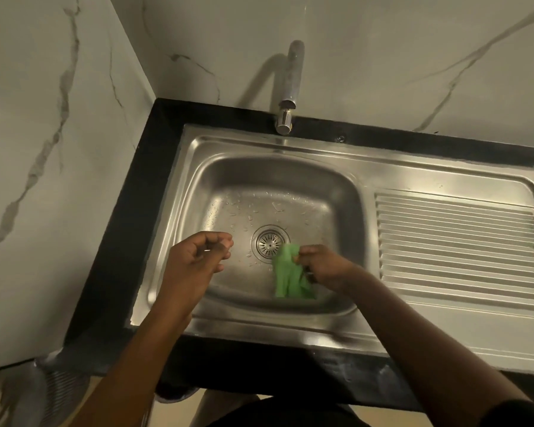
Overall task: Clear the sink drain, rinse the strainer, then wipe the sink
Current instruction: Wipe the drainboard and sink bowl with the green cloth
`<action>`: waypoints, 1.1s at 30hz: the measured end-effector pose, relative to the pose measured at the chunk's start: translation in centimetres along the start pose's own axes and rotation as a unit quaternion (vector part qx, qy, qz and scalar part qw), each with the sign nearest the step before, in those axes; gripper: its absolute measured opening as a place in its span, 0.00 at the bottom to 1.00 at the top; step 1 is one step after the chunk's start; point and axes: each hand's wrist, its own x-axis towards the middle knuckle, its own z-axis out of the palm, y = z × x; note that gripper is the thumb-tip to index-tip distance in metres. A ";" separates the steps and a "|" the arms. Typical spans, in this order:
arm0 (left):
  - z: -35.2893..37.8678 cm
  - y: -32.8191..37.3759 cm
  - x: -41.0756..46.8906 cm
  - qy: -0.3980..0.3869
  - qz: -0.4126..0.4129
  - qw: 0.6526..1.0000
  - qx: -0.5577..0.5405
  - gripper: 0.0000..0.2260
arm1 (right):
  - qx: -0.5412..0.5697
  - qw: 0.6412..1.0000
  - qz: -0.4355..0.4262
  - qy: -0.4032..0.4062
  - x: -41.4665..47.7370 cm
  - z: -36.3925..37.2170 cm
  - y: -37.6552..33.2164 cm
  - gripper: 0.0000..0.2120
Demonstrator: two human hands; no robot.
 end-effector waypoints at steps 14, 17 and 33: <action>-2.9 -0.9 4.6 -0.049 -0.008 0.999 0.020 0.07 | 0.280 0.786 -0.173 0.522 10.3 0.1 -8.7 0.16; -3.0 -1.4 5.3 -0.062 -0.008 0.998 0.022 0.08 | 0.290 0.761 -0.162 0.557 12.6 1.3 -10.9 0.16; -5.0 -2.5 7.0 -0.049 -0.018 0.997 0.049 0.08 | -0.265 0.835 -0.360 0.320 18.3 17.4 -10.4 0.14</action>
